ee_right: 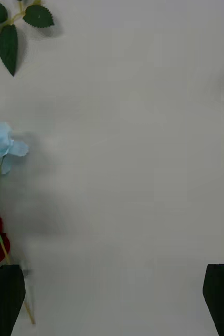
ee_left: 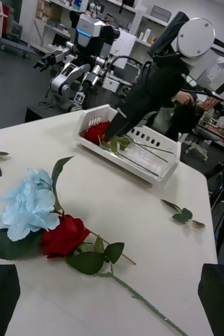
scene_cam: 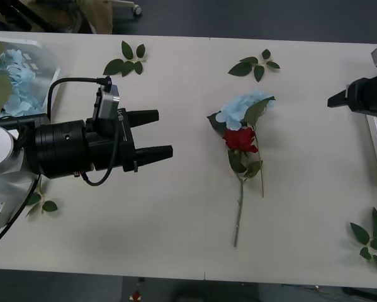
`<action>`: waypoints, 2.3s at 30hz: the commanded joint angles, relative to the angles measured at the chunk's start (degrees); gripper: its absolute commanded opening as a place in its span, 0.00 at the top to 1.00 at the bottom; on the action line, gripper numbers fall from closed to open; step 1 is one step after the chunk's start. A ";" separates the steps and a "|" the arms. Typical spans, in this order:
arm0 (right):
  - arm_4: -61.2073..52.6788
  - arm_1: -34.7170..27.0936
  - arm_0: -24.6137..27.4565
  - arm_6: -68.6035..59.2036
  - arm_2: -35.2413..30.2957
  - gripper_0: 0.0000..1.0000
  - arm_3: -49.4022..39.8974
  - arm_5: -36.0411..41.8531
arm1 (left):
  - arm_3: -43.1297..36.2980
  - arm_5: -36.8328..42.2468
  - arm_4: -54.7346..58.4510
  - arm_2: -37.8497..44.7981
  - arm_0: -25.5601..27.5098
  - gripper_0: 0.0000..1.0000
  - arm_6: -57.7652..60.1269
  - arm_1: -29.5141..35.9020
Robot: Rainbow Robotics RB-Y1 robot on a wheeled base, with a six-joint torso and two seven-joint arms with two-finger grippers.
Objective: Put the red flowers into the right box and the blue flowers into the left box
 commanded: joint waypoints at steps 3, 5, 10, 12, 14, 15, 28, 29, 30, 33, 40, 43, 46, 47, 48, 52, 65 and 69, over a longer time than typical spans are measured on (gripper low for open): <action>6.28 5.81 -1.35 -1.61 0.25 0.00 -3.43 1.05 | -1.07 -0.23 0.92 1.20 -0.62 0.00 -1.71 -0.83; 8.92 7.13 -1.44 -1.79 2.71 0.00 -3.43 0.18 | -1.07 -0.23 0.92 1.20 -0.62 0.00 -1.71 -0.83; 13.40 9.59 -1.71 -2.67 8.16 0.00 -3.16 -2.55 | -1.07 -0.23 0.92 1.20 -0.62 0.00 -1.71 -0.83; 14.54 10.65 -1.79 -2.93 9.66 0.00 -2.72 -3.60 | -1.07 -0.23 0.92 1.20 -0.62 0.00 -1.71 -0.83; 14.98 11.70 -1.79 -3.28 11.06 0.00 -2.11 -5.10 | -1.07 -0.23 0.92 1.20 -0.62 0.00 -1.71 -0.83; 15.24 12.23 -1.88 -3.28 11.77 0.00 -1.58 -5.89 | -1.07 -0.23 0.92 1.20 -0.62 0.00 -1.71 -0.83; 15.86 14.86 -6.45 -3.81 19.68 0.00 7.65 -13.80 | -1.07 -0.23 0.92 1.20 -0.62 0.00 -1.71 -0.83; 15.95 15.13 -7.51 -3.81 20.21 0.00 9.49 -14.59 | -1.07 -0.23 0.92 1.20 -0.62 0.00 -1.71 -0.83; 15.95 15.39 -8.47 -3.72 20.38 0.00 10.90 -15.12 | -1.07 -0.23 0.92 1.20 -0.62 0.00 -1.71 -0.83; 15.95 16.45 -10.76 -3.20 20.47 0.00 15.38 -16.44 | -1.07 -0.23 0.92 1.20 -0.62 0.00 -1.71 -0.83; 15.68 17.50 -13.31 -2.05 21.26 0.00 20.66 -17.84 | -1.07 -0.23 0.92 1.20 -0.62 0.00 -1.71 -0.83; 15.86 17.50 -13.31 -1.79 22.93 0.00 20.66 -18.28 | -1.07 -0.23 0.92 1.20 -0.62 0.00 -1.71 -0.83; 15.77 17.50 -13.31 -1.61 23.46 0.00 21.27 -18.28 | -1.07 -0.23 0.92 1.20 -0.62 0.00 -1.71 -0.83; 15.86 17.59 -13.31 -1.35 23.46 0.00 21.36 -18.37 | -1.07 -0.23 0.92 1.20 -0.62 0.00 -1.71 -0.83; 15.86 17.50 -13.31 -1.26 23.54 0.00 21.45 -18.37 | -1.07 -0.23 0.92 1.20 -0.62 0.00 -1.71 -0.83; 15.86 17.50 -13.31 -0.38 23.81 0.00 22.33 -18.37 | -1.07 -0.23 0.92 1.20 -0.62 0.00 -1.71 -0.83; 15.33 17.50 -13.31 2.16 23.81 0.29 24.17 -19.07 | -1.07 -0.23 0.92 1.20 -0.62 0.00 -1.71 -0.83; 15.33 17.59 -13.31 2.52 23.72 0.59 24.17 -19.25 | -1.07 -0.23 0.92 1.20 -0.62 0.00 -1.71 -0.83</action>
